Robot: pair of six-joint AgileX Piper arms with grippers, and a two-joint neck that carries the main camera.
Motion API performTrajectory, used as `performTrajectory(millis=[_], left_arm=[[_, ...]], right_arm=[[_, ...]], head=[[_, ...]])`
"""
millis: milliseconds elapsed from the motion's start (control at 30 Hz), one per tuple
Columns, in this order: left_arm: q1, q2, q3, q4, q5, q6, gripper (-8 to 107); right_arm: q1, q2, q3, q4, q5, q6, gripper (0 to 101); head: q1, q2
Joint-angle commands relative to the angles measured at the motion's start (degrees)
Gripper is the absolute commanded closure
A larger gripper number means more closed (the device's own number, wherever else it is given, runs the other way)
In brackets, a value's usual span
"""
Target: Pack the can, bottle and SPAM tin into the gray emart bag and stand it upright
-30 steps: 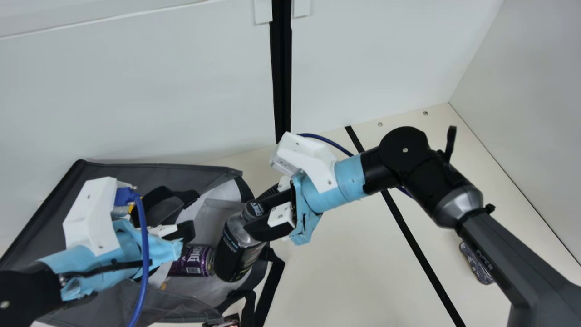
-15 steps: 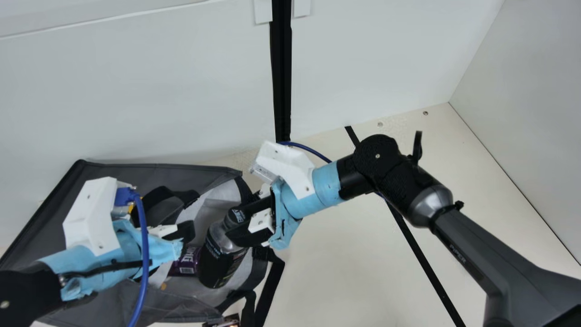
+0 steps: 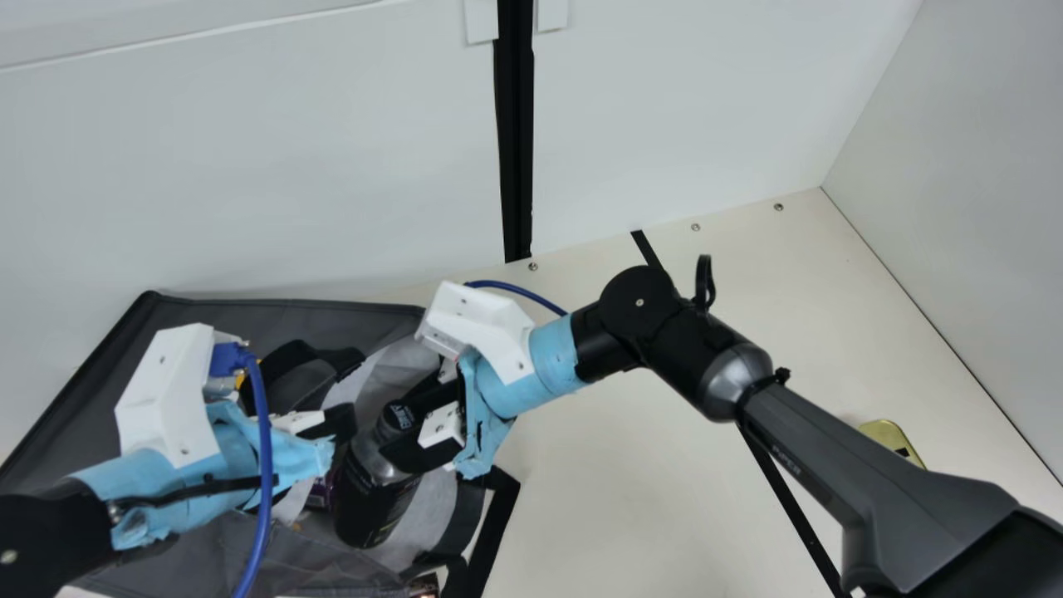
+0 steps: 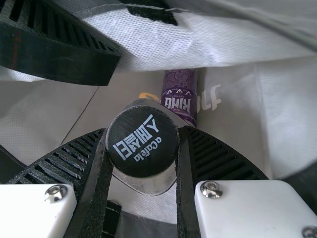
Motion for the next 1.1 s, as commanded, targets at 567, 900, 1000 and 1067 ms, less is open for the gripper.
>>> performTrajectory(millis=[567,900,1000,1067], left_arm=[[0.0,0.0,0.0,0.0,0.0,0.0,107],[0.0,0.0,0.0,0.0,0.0,0.0,107],[0.0,0.0,0.0,0.0,0.0,0.0,107],[0.0,0.0,0.0,0.0,0.0,0.0,107]], right_arm=[[3.84,3.54,-3.77,-2.14,-2.81,0.98,88],[4.38,3.72,-4.31,-3.08,-3.35,1.24,55],[4.39,3.66,-4.39,-3.29,-3.39,1.29,45],[4.37,3.6,-4.44,-3.38,-3.4,1.32,38]], head=[[-1.3,-0.05],[-1.3,-0.05],[-1.3,-0.05],[-1.3,-0.05]])
